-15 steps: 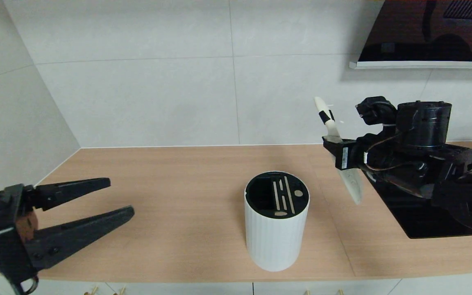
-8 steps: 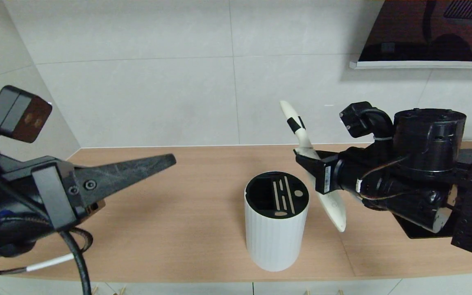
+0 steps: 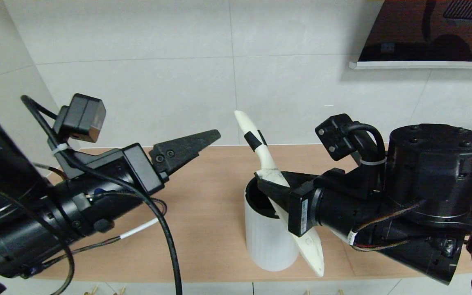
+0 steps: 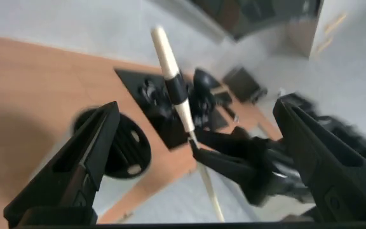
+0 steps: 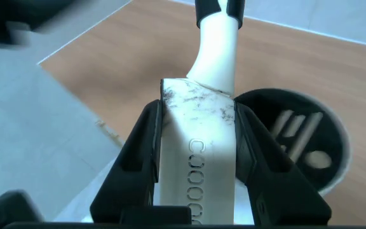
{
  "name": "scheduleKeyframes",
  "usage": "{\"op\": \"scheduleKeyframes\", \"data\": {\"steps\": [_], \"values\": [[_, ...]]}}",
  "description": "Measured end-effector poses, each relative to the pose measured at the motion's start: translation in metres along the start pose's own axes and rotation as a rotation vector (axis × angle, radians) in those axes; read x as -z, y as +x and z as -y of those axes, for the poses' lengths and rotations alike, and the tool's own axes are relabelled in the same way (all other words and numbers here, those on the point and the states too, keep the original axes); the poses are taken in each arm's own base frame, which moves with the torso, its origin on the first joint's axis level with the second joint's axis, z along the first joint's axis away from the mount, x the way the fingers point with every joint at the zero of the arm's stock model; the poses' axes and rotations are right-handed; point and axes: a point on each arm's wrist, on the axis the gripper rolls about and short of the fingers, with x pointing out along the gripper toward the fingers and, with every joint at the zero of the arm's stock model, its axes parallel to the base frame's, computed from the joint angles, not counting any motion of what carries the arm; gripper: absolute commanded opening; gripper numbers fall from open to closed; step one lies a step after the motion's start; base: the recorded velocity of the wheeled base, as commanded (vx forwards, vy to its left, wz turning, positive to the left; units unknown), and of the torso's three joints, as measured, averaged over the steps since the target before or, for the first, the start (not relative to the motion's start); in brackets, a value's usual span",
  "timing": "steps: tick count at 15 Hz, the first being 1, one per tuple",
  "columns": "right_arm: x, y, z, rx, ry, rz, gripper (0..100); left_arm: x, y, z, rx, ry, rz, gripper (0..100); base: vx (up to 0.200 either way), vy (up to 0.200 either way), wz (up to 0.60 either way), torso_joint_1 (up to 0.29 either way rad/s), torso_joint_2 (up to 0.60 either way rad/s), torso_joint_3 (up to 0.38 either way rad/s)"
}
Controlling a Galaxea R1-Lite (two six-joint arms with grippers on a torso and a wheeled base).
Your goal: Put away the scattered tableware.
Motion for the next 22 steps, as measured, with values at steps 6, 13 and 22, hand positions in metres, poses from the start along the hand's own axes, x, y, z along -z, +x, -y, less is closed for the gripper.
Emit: {"op": "scheduleKeyframes", "data": {"steps": [6, 13, 22], "values": [[0.01, 0.005, -0.016, -0.052, 0.014, -0.024, 0, 0.019, 0.015, -0.012, 0.04, 0.064, 0.032, 100, 0.0, 0.0, 0.0, 0.0, 0.0, 0.0], [0.02, 0.012, -0.028, -0.083, 0.013, -0.031, 0, 0.034, 0.032, -0.023, 0.014, 0.053, 0.03, 100, 0.0, 0.0, 0.0, 0.0, 0.0, 0.0], [0.022, 0.014, -0.03, -0.087, 0.011, -0.03, 0, 0.042, 0.042, -0.029, 0.017, 0.034, 0.018, 100, 0.0, 0.0, 0.0, 0.0, 0.0, 0.0]]}}
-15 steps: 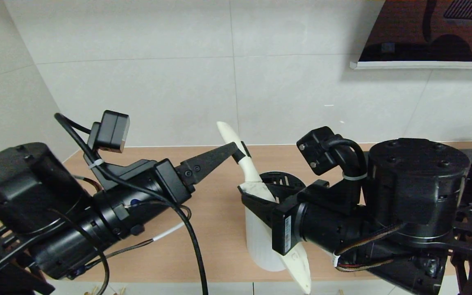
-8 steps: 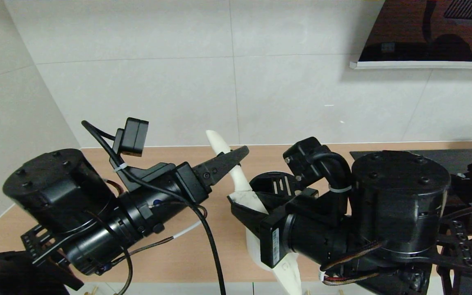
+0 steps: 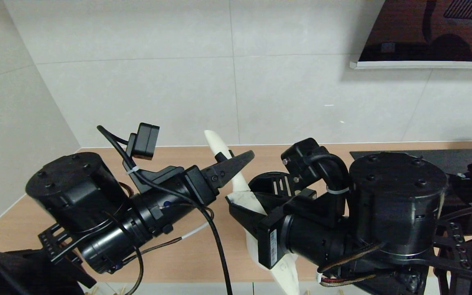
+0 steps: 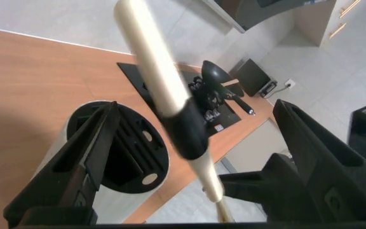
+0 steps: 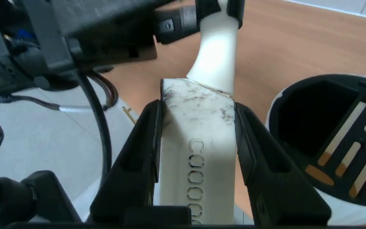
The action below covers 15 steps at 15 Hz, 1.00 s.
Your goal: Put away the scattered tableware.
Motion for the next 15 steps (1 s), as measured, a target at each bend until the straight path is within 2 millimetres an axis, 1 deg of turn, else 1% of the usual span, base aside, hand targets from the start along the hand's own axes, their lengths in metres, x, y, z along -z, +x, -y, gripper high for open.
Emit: {"op": "scheduleKeyframes", "data": {"steps": [3, 4, 9, 15], "values": [[0.0006, -0.0001, 0.0001, 0.001, -0.001, -0.002, 0, 0.0015, 0.0003, -0.0011, -0.004, -0.001, -0.006, 100, 0.0, 0.0, 0.0, 0.0, 0.0, 0.0], [0.001, 0.0001, 0.0002, 0.001, -0.002, -0.004, 0, 0.0023, 0.0005, -0.0017, -0.006, -0.002, -0.009, 0, 0.0, 0.0, 0.0, 0.0, 0.0, 0.0], [0.0058, 0.0008, -0.0024, -0.004, -0.009, -0.021, 0, 0.0043, 0.0009, -0.0026, -0.005, -0.005, -0.016, 0, 0.0, 0.0, 0.0, 0.0, 0.0, 0.0], [0.0047, 0.0009, -0.0022, 0.009, -0.006, -0.013, 0, 0.0077, -0.0003, -0.0029, -0.01, -0.007, -0.03, 0, 0.0, 0.0, 0.0, 0.0, 0.0, 0.0]]}}
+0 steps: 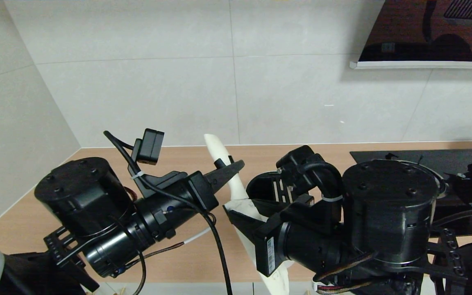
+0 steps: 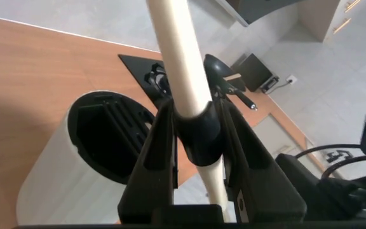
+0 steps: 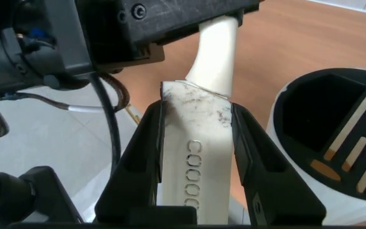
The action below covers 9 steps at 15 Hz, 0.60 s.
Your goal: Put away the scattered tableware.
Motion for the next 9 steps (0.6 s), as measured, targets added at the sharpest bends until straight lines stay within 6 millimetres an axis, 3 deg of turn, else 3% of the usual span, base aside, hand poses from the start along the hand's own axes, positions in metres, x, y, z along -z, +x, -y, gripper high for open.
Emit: {"op": "scheduleKeyframes", "data": {"steps": [5, 6, 9], "values": [[-0.0021, 0.0, 0.0023, 0.015, 0.003, 0.012, 0, 0.0021, -0.001, 0.0005, 0.0, -0.002, -0.012, 0, 0.0, 0.0, 0.0, 0.0, 0.0, 0.0], [-0.0022, -0.0001, 0.0023, 0.016, 0.004, 0.012, 100, 0.0016, -0.0008, 0.0007, 0.0, -0.002, -0.011, 0, 0.0, 0.0, 0.0, 0.0, 0.0, 0.0], [-0.0024, -0.0001, 0.0044, 0.023, 0.004, 0.012, 100, -0.0009, -0.0007, 0.0029, 0.007, -0.02, 0.001, 0, 0.0, 0.0, 0.0, 0.0, 0.0, 0.0]]}}
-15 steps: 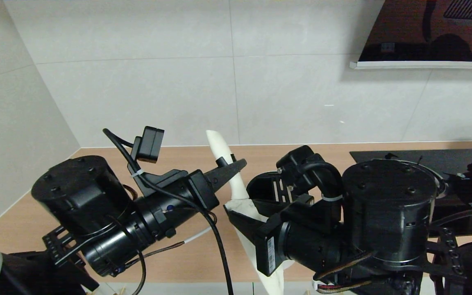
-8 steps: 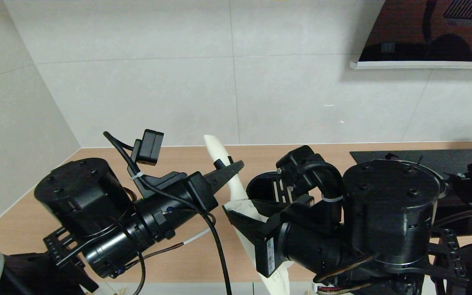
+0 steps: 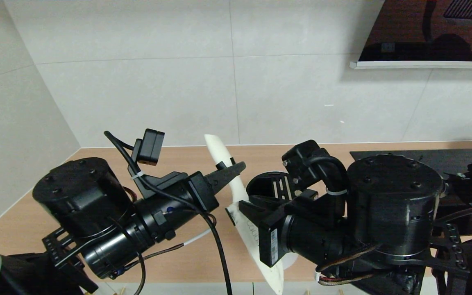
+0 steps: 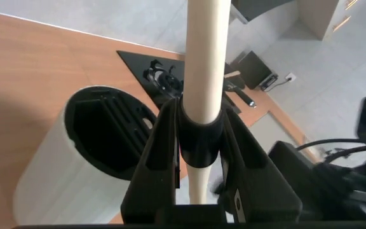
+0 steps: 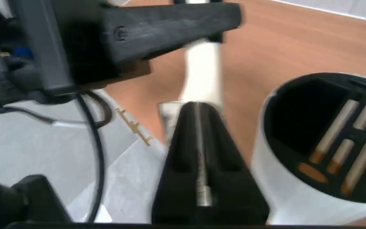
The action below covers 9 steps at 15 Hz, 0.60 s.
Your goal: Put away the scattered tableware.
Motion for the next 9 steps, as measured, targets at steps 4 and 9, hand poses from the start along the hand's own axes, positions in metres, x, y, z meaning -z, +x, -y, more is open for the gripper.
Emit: {"op": "scheduleKeyframes", "data": {"steps": [4, 9], "values": [[-0.009, -0.006, 0.012, 0.032, 0.006, 0.03, 100, -0.009, -0.006, 0.007, -0.007, 0.002, 0.001, 0, 0.0, 0.0, 0.0, 0.0, 0.0, 0.0], [-0.039, -0.024, 0.063, 0.187, 0.033, 0.125, 100, -0.04, -0.022, 0.024, -0.067, 0.004, 0.018, 0, 0.0, 0.0, 0.0, 0.0, 0.0, 0.0]]}}
